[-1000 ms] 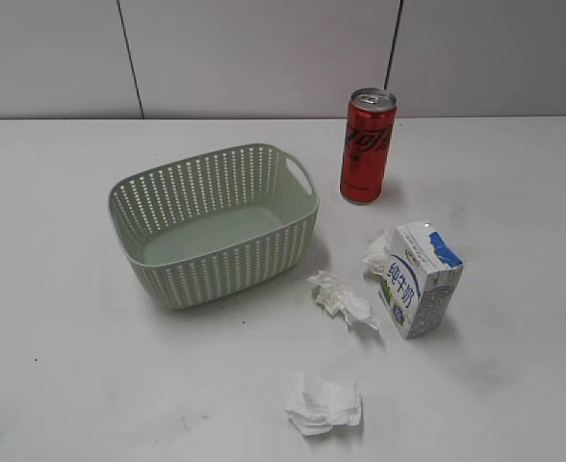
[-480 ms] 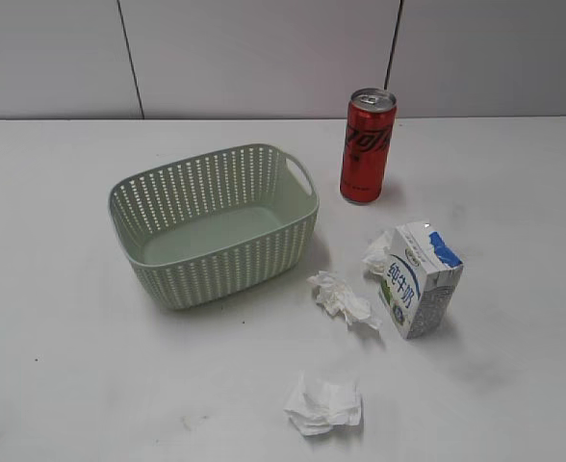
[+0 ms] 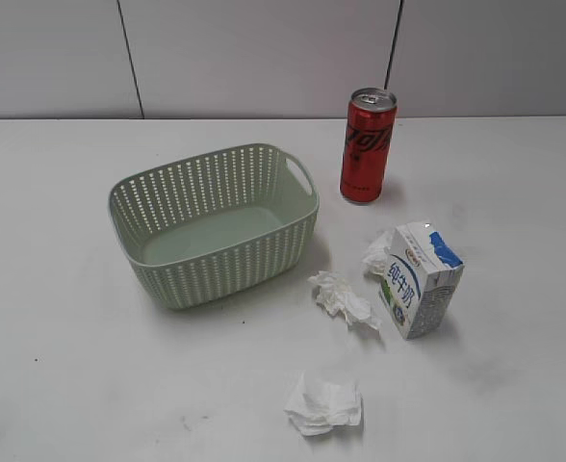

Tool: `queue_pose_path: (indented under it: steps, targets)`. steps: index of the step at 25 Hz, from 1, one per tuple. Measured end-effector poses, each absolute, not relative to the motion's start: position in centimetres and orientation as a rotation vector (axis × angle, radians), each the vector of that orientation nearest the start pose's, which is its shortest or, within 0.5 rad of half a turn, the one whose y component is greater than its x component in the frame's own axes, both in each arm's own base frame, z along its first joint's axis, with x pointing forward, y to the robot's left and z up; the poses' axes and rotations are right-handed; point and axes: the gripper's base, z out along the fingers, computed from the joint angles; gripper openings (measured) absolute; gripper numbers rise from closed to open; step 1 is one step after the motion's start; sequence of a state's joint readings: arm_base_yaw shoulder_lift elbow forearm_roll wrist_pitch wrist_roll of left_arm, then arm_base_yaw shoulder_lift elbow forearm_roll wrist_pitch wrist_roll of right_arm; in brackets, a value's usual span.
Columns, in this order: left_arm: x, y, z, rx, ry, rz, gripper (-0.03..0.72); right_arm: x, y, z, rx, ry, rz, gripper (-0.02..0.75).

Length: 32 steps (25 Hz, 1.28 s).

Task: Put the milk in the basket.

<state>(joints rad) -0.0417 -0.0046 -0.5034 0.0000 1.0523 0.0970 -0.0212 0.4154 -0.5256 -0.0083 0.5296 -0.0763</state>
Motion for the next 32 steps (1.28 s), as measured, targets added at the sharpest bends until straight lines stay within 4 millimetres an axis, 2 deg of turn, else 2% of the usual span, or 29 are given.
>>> queue_pose_path:
  steps: [7,14,21,23,26,32]
  targets:
    - [-0.6,0.0,27.9,0.141,2.023,0.035,0.239,12.6,0.6,33.3,-0.13,2.052,0.01,0.619]
    - [-0.6,0.0,27.9,0.141,2.023,0.035,0.239,17.5,3.5,34.1,-0.335,2.314,0.116,0.619]
    - [-0.6,0.0,27.9,0.141,2.023,0.035,0.239,21.5,9.2,32.3,-0.619,2.446,0.209,0.65]
    - [-0.6,0.0,27.9,0.141,2.023,0.035,0.239,22.4,10.8,31.4,-0.648,2.486,0.236,0.658]
    - [-0.6,0.0,27.9,0.141,2.023,0.035,0.239,24.0,12.3,30.1,-0.634,2.56,0.252,0.661]
    - [-0.6,0.0,27.9,0.141,2.023,0.035,0.239,26.8,13.8,27.0,-0.627,2.733,0.232,0.661]
